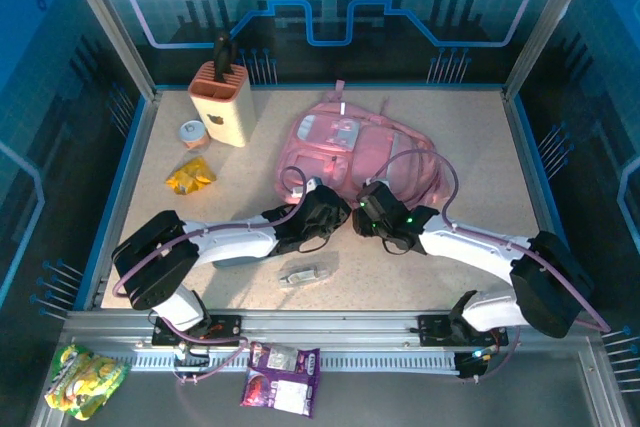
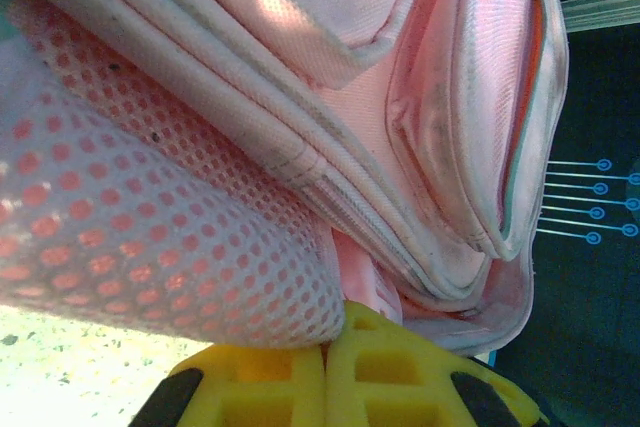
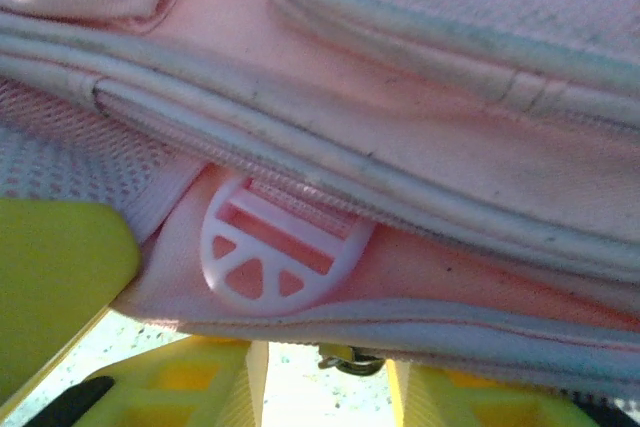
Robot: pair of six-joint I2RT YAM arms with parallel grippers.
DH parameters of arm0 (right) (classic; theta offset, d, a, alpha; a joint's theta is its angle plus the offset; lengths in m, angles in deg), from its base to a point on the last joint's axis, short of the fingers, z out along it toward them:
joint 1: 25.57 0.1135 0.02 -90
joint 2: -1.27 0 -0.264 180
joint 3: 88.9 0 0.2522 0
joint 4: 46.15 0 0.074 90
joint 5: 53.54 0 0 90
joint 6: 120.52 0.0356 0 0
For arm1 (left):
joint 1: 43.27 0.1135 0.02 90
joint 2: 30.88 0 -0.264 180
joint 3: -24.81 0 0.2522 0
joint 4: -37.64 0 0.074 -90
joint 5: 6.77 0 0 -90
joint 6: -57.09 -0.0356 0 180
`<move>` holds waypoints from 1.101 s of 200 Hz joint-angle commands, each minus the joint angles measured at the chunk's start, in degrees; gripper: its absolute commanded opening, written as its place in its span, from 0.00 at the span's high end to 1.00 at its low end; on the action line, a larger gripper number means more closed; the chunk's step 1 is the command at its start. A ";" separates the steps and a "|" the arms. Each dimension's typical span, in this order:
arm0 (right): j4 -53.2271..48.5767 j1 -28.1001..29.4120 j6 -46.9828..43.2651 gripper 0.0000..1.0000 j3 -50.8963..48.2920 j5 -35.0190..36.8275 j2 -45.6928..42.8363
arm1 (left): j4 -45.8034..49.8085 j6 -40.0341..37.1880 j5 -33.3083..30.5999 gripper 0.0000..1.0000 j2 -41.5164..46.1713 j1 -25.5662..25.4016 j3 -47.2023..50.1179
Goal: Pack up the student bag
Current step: Zip the student bag at the center of the table.
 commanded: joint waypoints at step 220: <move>4.66 1.07 -4.45 0.66 -0.51 5.69 1.67 | -0.79 -2.84 -2.03 1.00 4.92 -3.86 -4.28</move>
